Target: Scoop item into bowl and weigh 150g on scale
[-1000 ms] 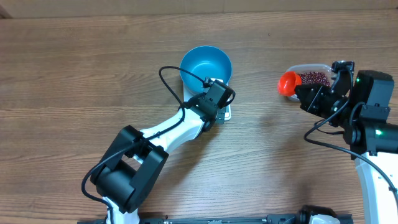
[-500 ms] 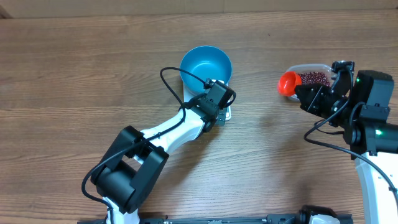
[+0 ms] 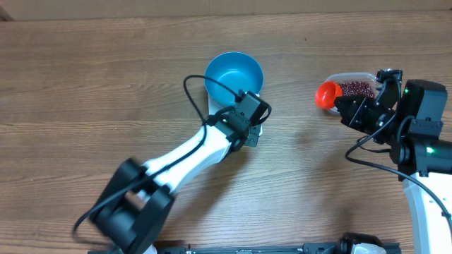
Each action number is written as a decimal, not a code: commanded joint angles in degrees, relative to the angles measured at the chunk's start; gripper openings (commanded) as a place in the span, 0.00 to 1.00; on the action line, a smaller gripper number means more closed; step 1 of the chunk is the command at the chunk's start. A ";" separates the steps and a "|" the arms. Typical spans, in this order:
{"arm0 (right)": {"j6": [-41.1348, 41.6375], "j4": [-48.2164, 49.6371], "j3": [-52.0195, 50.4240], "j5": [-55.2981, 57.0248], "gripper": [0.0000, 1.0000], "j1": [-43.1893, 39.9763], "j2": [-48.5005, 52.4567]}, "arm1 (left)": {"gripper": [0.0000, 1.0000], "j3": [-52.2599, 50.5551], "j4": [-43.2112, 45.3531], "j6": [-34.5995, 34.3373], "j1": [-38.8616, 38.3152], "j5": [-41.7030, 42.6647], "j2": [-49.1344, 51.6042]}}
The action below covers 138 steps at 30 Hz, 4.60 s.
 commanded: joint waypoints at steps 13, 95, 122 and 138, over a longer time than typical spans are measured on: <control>-0.28 -2.73 1.57 -0.20 0.04 -0.22 -0.61 | 0.04 3.63 -8.31 20.65 0.92 1.44 -27.10; -0.50 -3.21 1.60 11.52 0.04 -0.22 0.20 | 1.00 -36.59 14.75 23.10 13.90 15.26 -37.81; -23.50 -22.34 38.45 22.32 0.04 -6.29 22.49 | 1.00 -36.59 14.73 23.10 13.90 15.26 -37.81; -39.67 -22.16 38.27 22.34 0.04 -6.99 39.17 | 1.00 -36.59 14.69 23.12 13.88 15.26 -37.81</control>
